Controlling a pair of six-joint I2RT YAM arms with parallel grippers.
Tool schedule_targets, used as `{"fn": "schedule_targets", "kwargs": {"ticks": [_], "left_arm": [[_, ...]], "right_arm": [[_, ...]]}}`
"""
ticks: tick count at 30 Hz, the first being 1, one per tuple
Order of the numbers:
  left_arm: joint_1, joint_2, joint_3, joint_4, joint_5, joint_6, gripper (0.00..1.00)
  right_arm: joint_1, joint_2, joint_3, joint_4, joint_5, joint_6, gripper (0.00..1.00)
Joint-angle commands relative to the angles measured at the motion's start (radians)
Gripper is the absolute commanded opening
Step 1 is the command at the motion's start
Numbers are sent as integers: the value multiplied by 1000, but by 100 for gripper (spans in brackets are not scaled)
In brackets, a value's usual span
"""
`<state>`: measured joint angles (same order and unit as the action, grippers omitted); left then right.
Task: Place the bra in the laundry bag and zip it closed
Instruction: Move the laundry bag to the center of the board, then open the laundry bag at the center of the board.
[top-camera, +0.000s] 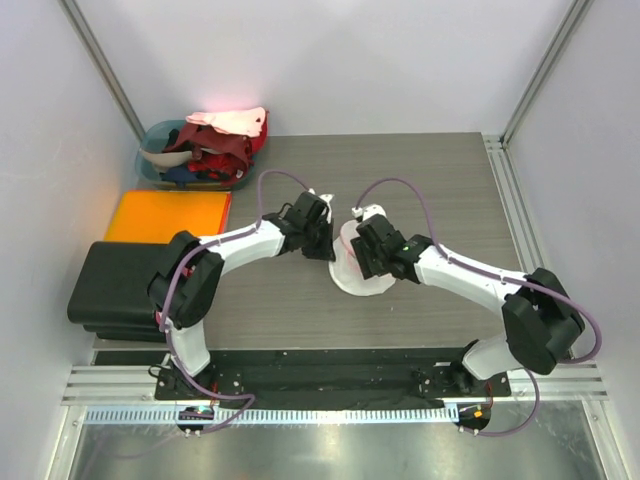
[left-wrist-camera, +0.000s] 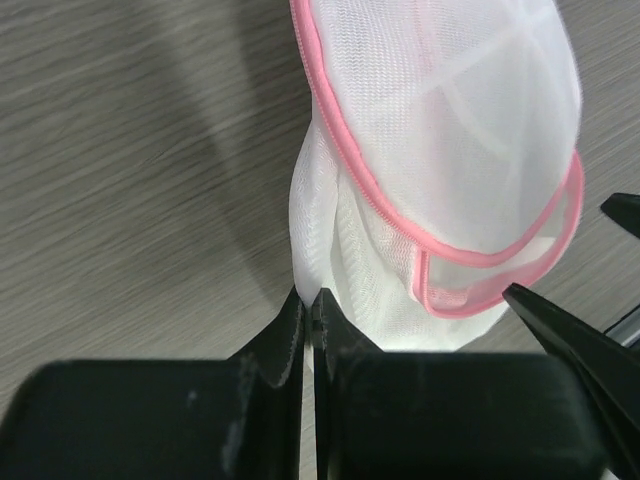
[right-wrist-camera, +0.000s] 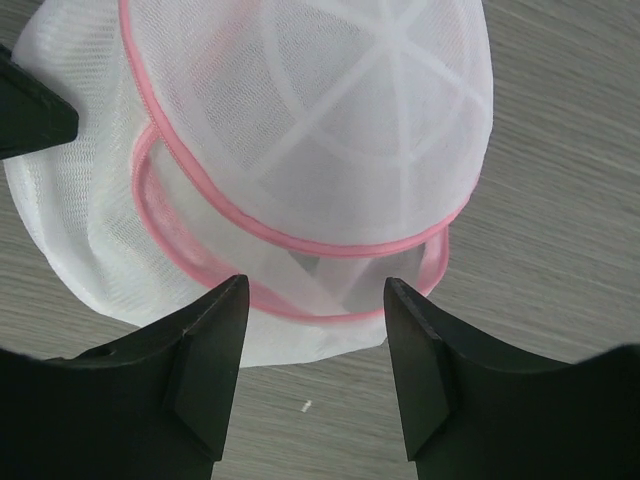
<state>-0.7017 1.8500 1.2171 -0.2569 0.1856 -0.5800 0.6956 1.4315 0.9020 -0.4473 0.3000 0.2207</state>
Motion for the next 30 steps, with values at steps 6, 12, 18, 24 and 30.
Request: {"fn": "schedule_targets", "kwargs": {"ticks": [6, 12, 18, 24, 30], "left_arm": [[15, -104, -83, -113, -41, 123, 7], [15, -238, -136, -123, -127, 69, 40], [13, -475, -229, -147, -164, 13, 55], [-30, -604, -416, 21, -55, -160, 46], [-102, -747, -541, 111, -130, -265, 43]], "right_arm": [[99, 75, 57, 162, 83, -32, 64], [107, 129, 69, 190, 45, -81, 64], [119, 20, -26, 237, -21, -60, 70], [128, -13, -89, 265, -130, -81, 80], [130, 58, -100, 314, -93, -150, 82]]}}
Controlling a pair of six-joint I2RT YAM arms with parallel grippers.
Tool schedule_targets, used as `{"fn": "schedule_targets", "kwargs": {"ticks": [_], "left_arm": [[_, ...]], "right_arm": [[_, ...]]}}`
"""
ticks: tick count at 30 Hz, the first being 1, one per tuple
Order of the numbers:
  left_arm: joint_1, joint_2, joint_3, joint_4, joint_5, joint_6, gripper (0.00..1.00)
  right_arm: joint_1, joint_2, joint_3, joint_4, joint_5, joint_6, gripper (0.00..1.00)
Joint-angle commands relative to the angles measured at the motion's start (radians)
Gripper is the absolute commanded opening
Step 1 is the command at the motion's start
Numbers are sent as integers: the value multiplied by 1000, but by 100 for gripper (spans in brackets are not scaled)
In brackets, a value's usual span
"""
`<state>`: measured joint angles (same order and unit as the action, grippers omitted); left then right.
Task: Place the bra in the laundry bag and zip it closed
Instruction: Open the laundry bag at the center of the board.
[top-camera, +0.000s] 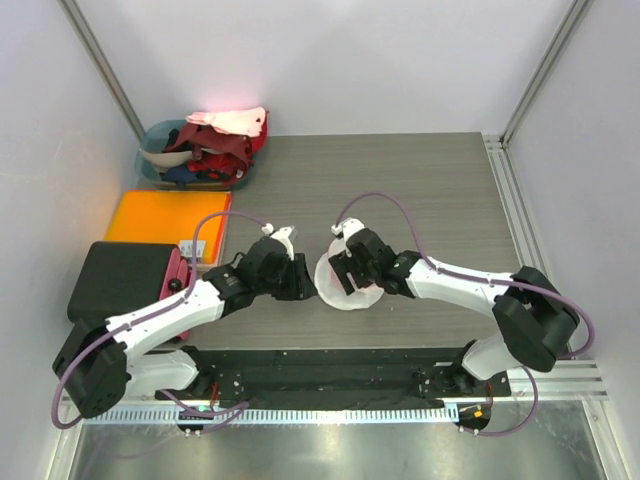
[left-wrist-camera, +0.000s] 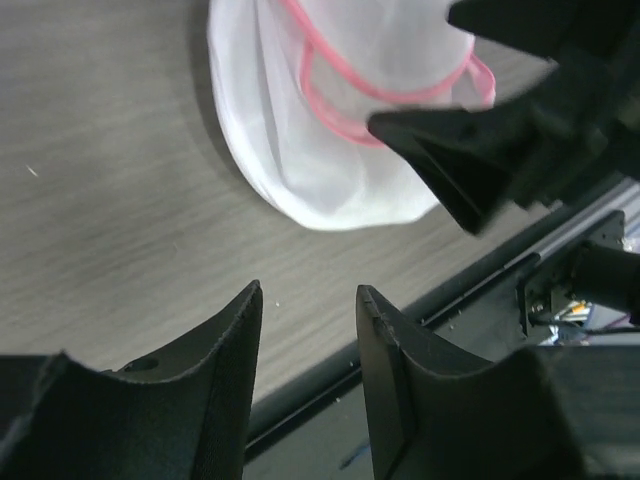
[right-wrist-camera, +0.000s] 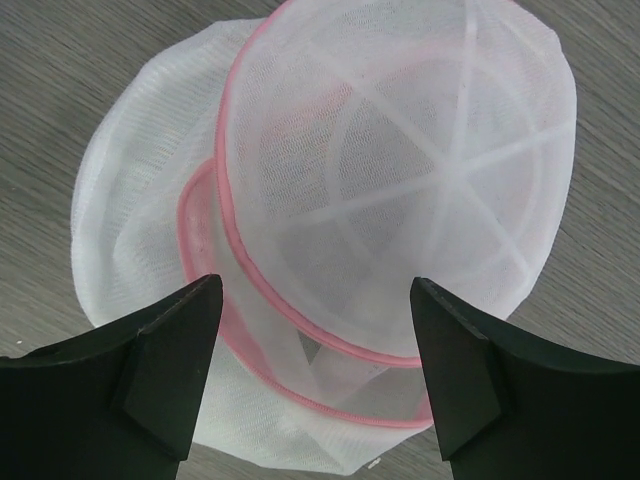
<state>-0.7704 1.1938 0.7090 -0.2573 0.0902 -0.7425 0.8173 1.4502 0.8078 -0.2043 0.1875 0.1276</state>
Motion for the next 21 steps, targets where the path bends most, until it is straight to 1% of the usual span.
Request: {"fn": "schedule_targets", "kwargs": {"ticks": [1, 3, 4, 5, 7, 8, 10, 11, 13, 16, 17, 19, 20, 21], "left_arm": [[-47, -108, -49, 113, -46, -110, 43], [-58, -141, -66, 113, -56, -121, 43], [-67, -151, -81, 113, -60, -132, 43], [-72, -163, -88, 113, -63, -135, 43], [-87, -169, -109, 113, -76, -153, 42], [-92, -172, -115, 115, -81, -161, 42], [-105, -172, -124, 119, -108, -179, 42], [-110, -169, -126, 121, -113, -184, 41], [-125, -154, -109, 121, -124, -187, 41], [-147, -119, -76, 121, -136, -187, 41], [-153, -108, -65, 121, -142, -186, 44], [-171, -73, -34, 122, -156, -184, 48], [-176, -63, -25, 127, -161, -184, 52], [-179, -53, -5, 139, -161, -186, 53]], "right_arm": [[11, 45, -10, 94, 48, -63, 82], [13, 38, -28, 136, 126, -63, 80], [13, 20, -33, 147, 142, -65, 78], [13, 13, -39, 160, 154, -62, 72], [13, 1, -44, 178, 144, -57, 66], [13, -5, -48, 184, 139, -52, 58], [13, -5, -45, 194, 122, -46, 50], [13, -4, -44, 195, 124, -45, 35], [13, -4, -41, 198, 144, -29, 20], [13, -20, -22, 198, 177, -14, 6], [11, -25, -7, 181, 223, -2, 1], [5, -39, 62, 93, 254, 35, 1], [2, -37, 100, 39, 300, 62, 1], [-3, -36, 181, -69, 317, 96, 1]]}}
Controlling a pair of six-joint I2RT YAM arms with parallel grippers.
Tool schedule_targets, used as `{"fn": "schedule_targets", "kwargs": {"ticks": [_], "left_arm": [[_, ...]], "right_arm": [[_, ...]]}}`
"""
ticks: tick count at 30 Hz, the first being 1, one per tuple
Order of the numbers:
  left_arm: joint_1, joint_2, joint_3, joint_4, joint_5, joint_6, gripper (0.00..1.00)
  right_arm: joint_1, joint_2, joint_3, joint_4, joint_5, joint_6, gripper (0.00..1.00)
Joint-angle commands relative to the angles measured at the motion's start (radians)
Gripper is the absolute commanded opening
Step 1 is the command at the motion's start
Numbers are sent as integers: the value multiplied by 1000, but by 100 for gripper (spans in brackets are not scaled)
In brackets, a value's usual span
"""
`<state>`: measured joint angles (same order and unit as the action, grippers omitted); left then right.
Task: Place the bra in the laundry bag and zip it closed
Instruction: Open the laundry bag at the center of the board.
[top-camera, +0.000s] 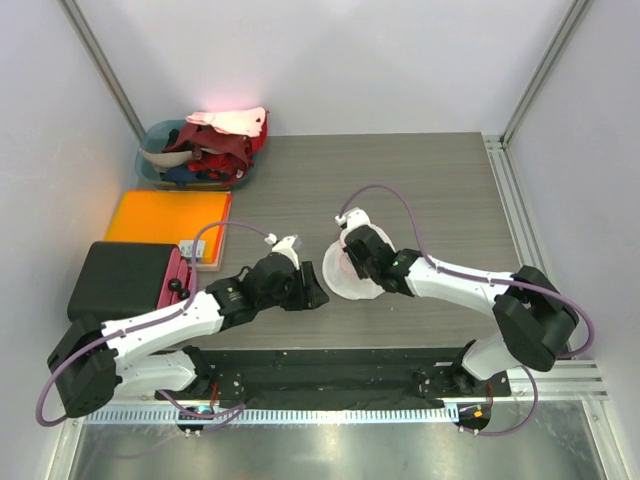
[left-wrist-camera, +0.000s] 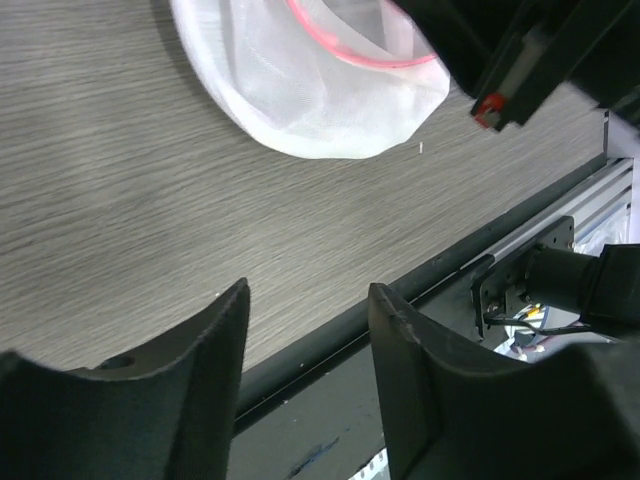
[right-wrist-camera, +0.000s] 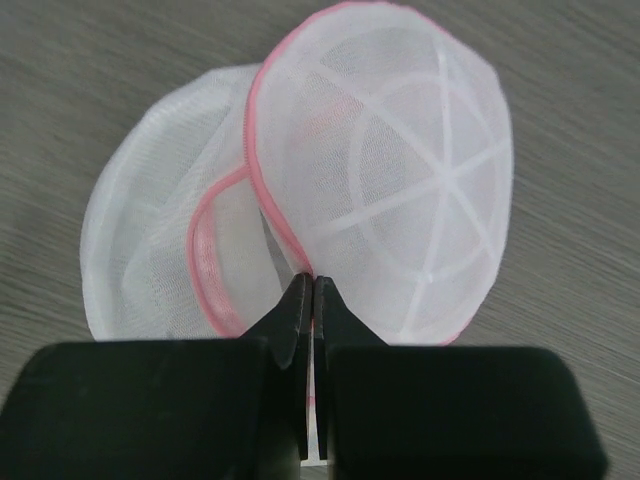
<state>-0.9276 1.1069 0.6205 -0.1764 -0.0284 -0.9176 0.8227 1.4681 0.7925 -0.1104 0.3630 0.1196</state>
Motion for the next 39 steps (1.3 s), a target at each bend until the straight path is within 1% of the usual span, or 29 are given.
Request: {"fn": "schedule_targets", "kwargs": {"ticks": [1, 4, 6, 8, 9, 10, 12, 13, 15, 16, 18, 19, 20, 22, 24, 26, 27, 29, 32, 34, 36, 39], "left_arm": [[-28, 54, 93, 61, -42, -15, 54], [-33, 88, 117, 116, -41, -29, 58], [-33, 113, 155, 117, -62, -38, 60], [-33, 165, 194, 80, -83, -59, 67], [-33, 186, 235, 66, -87, -81, 74], [-33, 214, 258, 45, -93, -99, 77], [-33, 299, 329, -35, -99, -128, 73], [-33, 327, 349, -53, -102, -154, 68], [-46, 383, 384, -99, -126, -193, 64], [-56, 390, 390, -118, -187, -235, 62], [-97, 389, 400, -202, -284, -297, 62], [-109, 386, 400, -228, -359, -332, 64], [-122, 384, 403, -260, -382, -339, 65], [-120, 401, 412, -285, -406, -337, 70], [-117, 444, 470, -376, -435, -316, 72], [-114, 475, 537, -463, -471, -273, 71], [-114, 496, 554, -481, -482, -256, 69], [-108, 511, 576, -499, -499, -222, 68], [-74, 533, 553, -420, -467, -176, 64], [-53, 560, 562, -407, -441, -153, 57], [-36, 577, 576, -417, -456, -136, 52], [-27, 610, 605, -422, -464, -110, 52]], "right_arm": [[-11, -57, 230, -211, 136, 162, 1], [-20, -80, 310, -328, 131, 263, 1], [-49, -84, 358, -402, 84, 308, 1], [-69, -110, 370, -434, 30, 339, 1], [-77, -120, 372, -446, 1, 350, 1], [-85, -146, 372, -459, -2, 362, 1], [-86, -173, 363, -477, -1, 394, 1], [-86, -202, 353, -477, -7, 405, 1], [-88, -219, 337, -477, -44, 419, 1], [-88, -232, 332, -474, -47, 420, 1], [-88, -244, 317, -476, -44, 417, 1], [-88, -250, 314, -474, -35, 414, 1], [-88, -265, 303, -474, -33, 413, 1], [-88, -281, 292, -474, -35, 410, 1], [-86, -299, 278, -471, -39, 405, 1], [-88, -313, 269, -468, -42, 402, 1], [-88, -327, 267, -469, -44, 397, 1], [-88, -342, 260, -465, -53, 394, 1], [-88, -365, 251, -459, -55, 387, 1], [-88, -377, 243, -456, -55, 385, 1], [-88, -384, 241, -454, -59, 384, 1], [-88, -391, 237, -456, -67, 377, 1]]}}
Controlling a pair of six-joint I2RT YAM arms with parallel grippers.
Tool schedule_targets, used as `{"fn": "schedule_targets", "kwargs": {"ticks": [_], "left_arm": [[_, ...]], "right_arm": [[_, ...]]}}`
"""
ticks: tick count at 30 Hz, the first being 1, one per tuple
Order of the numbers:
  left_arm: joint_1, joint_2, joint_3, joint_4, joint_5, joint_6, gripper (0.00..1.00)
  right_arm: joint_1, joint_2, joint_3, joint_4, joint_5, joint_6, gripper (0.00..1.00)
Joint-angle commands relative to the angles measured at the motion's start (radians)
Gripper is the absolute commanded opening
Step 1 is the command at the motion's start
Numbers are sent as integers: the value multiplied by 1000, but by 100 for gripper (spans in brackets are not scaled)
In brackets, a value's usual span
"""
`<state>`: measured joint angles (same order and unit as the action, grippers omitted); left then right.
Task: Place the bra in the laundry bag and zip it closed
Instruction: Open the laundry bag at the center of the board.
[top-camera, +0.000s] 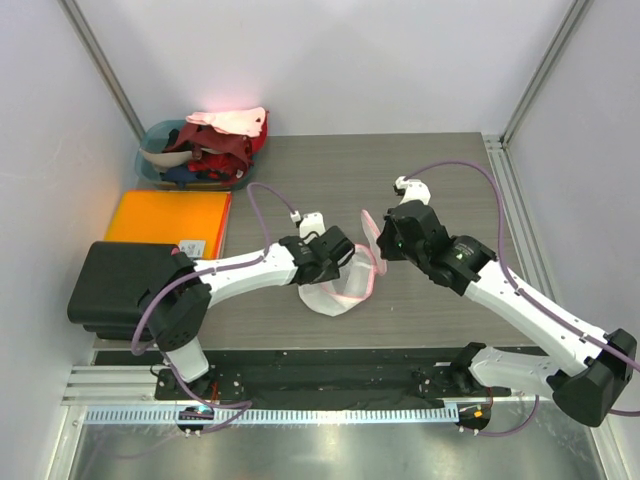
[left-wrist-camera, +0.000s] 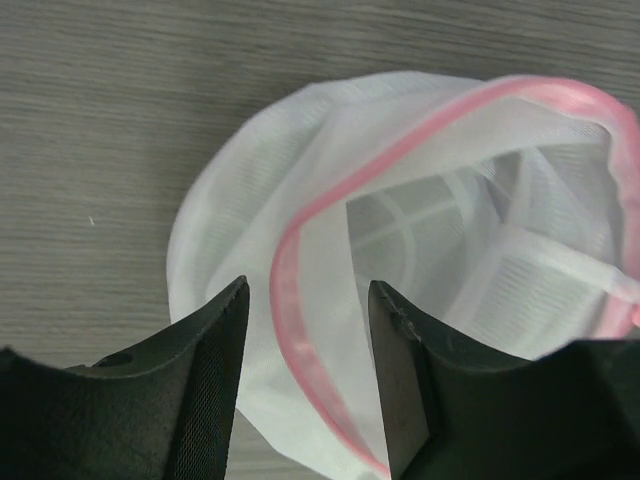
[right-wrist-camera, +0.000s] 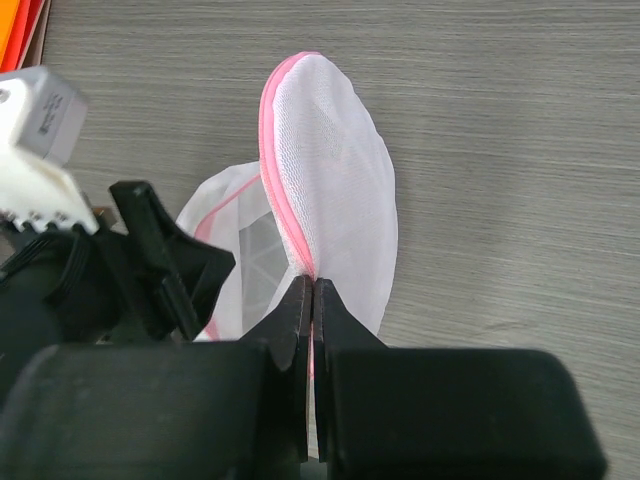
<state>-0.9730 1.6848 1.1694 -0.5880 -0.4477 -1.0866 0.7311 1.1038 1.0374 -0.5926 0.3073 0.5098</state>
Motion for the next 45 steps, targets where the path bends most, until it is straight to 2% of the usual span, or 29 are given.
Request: {"fn": "schedule_targets", "kwargs": {"ticks": [1, 3, 5, 8, 11, 12, 16, 20, 22, 24, 26, 27, 28, 30, 31, 35, 39, 40, 44, 45], "left_arm": [[22, 45, 76, -25, -39, 66, 53], [34, 78, 90, -36, -31, 70, 57], [45, 88, 76, -4, -8, 70, 56], [59, 84, 32, 79, 9, 79, 44], [65, 50, 24, 139, 11, 132, 15], [65, 30, 32, 142, 9, 146, 0], [65, -23, 139, 102, 32, 258, 0], [60, -86, 285, 27, 197, 375, 0], [43, -170, 318, 54, 303, 410, 0], [37, -236, 291, 143, 387, 404, 0], [39, -315, 256, 185, 368, 383, 0], [45, -323, 253, 147, 301, 361, 0], [75, -310, 257, 119, 291, 360, 0], [153, -271, 288, 32, 322, 353, 0], [175, -245, 294, 15, 383, 355, 0], [215, -169, 227, 100, 409, 372, 0], [227, -102, 242, 128, 417, 370, 0], [229, -87, 249, 132, 420, 372, 0], [231, -36, 309, 125, 422, 392, 0], [235, -24, 312, 125, 420, 395, 0]], "right_arm": [[4, -32, -13, 30, -13, -13, 1], [4, -33, -13, 33, -10, -16, 1], [4, -35, -13, 31, -13, -20, 1], [4, -36, -14, 34, -10, -24, 1], [4, -41, -13, 33, 4, -28, 1], [4, -41, -11, 34, 13, -31, 1], [1, -41, 44, 30, 104, -97, 1], [1, -41, 183, -30, 271, -178, 1], [1, -73, 267, -62, 285, -207, 1], [1, -114, 299, -61, 216, -232, 1], [1, -183, 294, -24, 150, -229, 1], [1, -200, 271, 0, 101, -226, 1], [1, -215, 257, 8, 96, -218, 1], [1, -216, 199, 19, 139, -192, 1], [-1, -199, 181, 20, 162, -189, 1], [-24, -151, 89, 56, 205, -179, 1], [-103, -145, 9, 137, 89, -139, 1], [-130, -145, 0, 146, 2, -126, 1], [-278, -134, -46, 181, -201, -56, 1], [-347, -128, -68, 194, -245, -35, 1]]}}
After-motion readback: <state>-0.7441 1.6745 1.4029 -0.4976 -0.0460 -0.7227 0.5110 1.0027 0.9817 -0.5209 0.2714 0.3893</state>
